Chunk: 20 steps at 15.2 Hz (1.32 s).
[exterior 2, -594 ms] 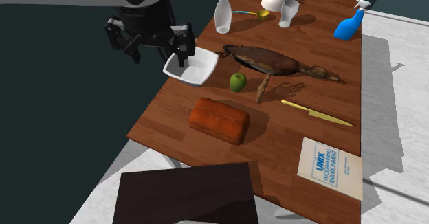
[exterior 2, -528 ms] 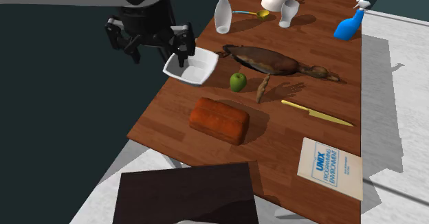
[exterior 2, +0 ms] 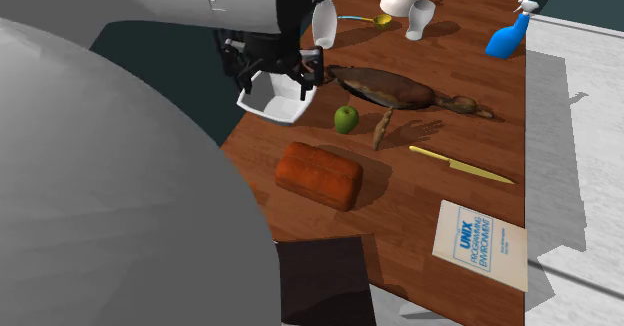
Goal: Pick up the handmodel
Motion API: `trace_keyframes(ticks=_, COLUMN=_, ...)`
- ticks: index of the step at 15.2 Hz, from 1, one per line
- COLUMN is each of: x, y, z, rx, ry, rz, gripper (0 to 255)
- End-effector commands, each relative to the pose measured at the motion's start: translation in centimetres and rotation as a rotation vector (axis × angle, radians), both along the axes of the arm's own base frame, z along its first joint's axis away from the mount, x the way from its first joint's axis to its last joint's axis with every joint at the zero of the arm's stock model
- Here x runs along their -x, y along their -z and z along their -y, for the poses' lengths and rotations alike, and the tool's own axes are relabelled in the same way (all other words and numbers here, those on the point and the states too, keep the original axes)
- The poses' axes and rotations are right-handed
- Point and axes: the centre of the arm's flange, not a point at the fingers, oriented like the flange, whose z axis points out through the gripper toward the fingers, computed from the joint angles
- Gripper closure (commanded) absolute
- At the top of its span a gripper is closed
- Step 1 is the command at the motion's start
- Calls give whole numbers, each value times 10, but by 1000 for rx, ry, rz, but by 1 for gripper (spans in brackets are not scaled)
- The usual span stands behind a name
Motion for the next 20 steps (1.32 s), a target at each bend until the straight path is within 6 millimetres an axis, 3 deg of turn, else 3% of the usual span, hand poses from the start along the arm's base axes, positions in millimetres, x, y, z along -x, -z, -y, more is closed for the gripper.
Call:
trace_keyframes(ticks=1, x=-14, y=18, z=20, rx=-2, ry=11, rz=-6, gripper=0)
trace_keyframes(ticks=20, x=-117, y=173, z=195, rx=-28, ry=114, rz=-73, gripper=0)
